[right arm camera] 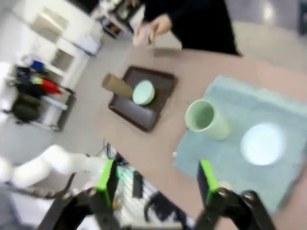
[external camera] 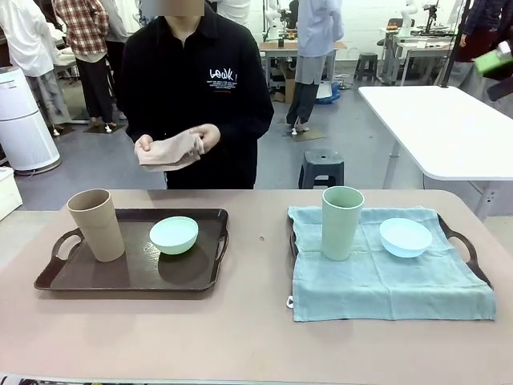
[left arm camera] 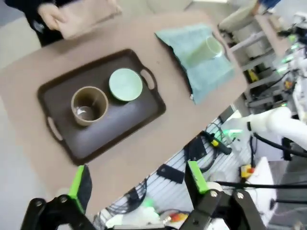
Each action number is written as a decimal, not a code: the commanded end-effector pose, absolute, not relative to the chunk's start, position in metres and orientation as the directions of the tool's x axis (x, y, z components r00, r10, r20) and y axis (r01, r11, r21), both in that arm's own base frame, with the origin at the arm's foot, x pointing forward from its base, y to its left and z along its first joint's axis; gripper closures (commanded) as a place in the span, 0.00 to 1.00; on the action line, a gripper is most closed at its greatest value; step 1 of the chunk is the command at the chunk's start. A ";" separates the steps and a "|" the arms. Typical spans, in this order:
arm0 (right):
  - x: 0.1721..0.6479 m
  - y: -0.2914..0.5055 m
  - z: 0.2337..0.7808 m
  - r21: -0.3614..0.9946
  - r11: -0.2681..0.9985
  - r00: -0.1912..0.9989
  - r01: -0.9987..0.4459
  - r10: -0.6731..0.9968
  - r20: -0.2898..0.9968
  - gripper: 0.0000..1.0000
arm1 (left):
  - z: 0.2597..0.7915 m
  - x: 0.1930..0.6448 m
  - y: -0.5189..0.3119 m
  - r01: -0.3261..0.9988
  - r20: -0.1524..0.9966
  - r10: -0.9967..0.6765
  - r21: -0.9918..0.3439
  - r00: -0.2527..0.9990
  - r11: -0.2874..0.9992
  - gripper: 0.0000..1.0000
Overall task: Set up a tray with a mat and arrange the tableware.
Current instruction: Pick up the Picnic Bowl and Reusable plastic cup from the Handle tray in front of the human's position and hold them in the air.
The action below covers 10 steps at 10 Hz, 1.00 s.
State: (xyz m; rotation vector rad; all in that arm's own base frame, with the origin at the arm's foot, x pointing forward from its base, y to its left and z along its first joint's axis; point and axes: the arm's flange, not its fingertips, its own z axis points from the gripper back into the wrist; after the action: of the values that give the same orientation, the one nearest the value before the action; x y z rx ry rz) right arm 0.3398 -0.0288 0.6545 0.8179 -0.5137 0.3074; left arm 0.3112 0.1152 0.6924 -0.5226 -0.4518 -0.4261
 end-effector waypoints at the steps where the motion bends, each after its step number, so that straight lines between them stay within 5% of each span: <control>1: 0.358 -0.092 0.614 0.743 0.578 0.893 -0.338 -0.052 0.447 0.15 | 0.663 0.321 0.148 0.437 0.481 -0.166 -0.531 0.861 0.726 0.00; 3: 0.344 -0.052 0.641 0.657 0.632 0.856 -0.411 0.020 0.517 0.15 | 0.681 0.314 0.128 0.476 0.501 -0.239 -0.423 0.832 0.771 0.00; 5: 0.354 0.002 0.679 0.487 0.708 0.811 -0.511 0.209 0.546 0.15 | 0.678 0.380 0.143 0.610 0.462 -0.443 -0.319 0.768 0.725 0.00; 7: 0.395 0.140 0.681 0.407 0.657 0.765 -0.635 0.461 0.449 0.15 | 0.659 0.458 0.139 0.723 0.485 -0.550 -0.316 0.680 0.615 0.00; 8: 0.408 0.192 0.671 0.406 0.631 0.749 -0.661 0.525 0.404 0.15 | 0.646 0.487 0.136 0.685 0.542 -0.457 -0.352 0.705 0.638 0.00; 10: 0.420 0.266 0.650 0.454 0.555 0.710 -0.697 0.621 0.331 0.15 | 0.632 0.508 0.128 0.739 0.517 -0.529 -0.481 0.673 0.471 0.00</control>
State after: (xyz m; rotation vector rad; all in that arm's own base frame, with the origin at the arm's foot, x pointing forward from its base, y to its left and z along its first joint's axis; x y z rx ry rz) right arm 0.3899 0.2805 0.6395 0.6146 -0.1988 0.7712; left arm 0.5129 0.1162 0.6107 -0.6421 -0.3763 -0.7408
